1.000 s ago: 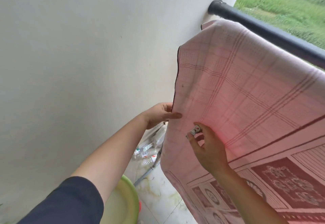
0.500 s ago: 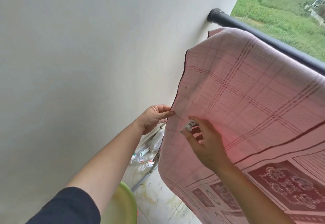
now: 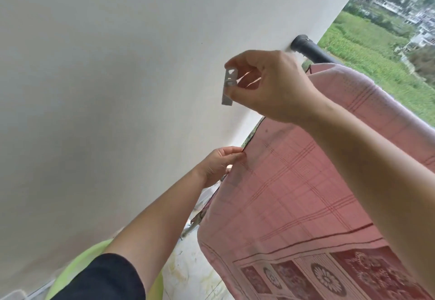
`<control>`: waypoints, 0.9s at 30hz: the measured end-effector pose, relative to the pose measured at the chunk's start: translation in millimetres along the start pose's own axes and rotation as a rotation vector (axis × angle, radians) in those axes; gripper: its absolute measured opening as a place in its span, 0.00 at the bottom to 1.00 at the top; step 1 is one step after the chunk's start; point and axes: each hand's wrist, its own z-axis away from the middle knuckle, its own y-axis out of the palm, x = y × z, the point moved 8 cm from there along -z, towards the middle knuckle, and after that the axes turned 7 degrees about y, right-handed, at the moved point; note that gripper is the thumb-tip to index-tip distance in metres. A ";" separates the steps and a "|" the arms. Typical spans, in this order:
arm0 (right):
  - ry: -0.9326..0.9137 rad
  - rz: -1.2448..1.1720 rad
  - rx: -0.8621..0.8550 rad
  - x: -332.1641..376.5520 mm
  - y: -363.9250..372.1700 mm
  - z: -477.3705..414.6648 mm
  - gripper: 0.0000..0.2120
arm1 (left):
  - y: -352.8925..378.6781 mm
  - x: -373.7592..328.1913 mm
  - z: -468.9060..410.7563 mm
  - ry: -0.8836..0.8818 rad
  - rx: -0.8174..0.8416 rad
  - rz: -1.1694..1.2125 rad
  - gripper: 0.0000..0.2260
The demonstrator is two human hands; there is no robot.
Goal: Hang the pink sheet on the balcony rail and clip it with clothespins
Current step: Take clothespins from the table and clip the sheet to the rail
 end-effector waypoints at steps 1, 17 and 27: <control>0.039 0.073 0.075 -3.6 7.1 -9.2 0.11 | 4.8 -2.4 -0.3 0.000 0.008 0.009 0.17; 0.307 0.456 0.500 -61.4 46.1 -42.0 0.12 | 12.6 -32.1 -1.8 0.167 -0.086 0.080 0.13; 0.324 0.508 0.595 -67.1 52.3 -36.1 0.08 | 8.5 -36.6 5.7 0.180 -0.065 -0.038 0.14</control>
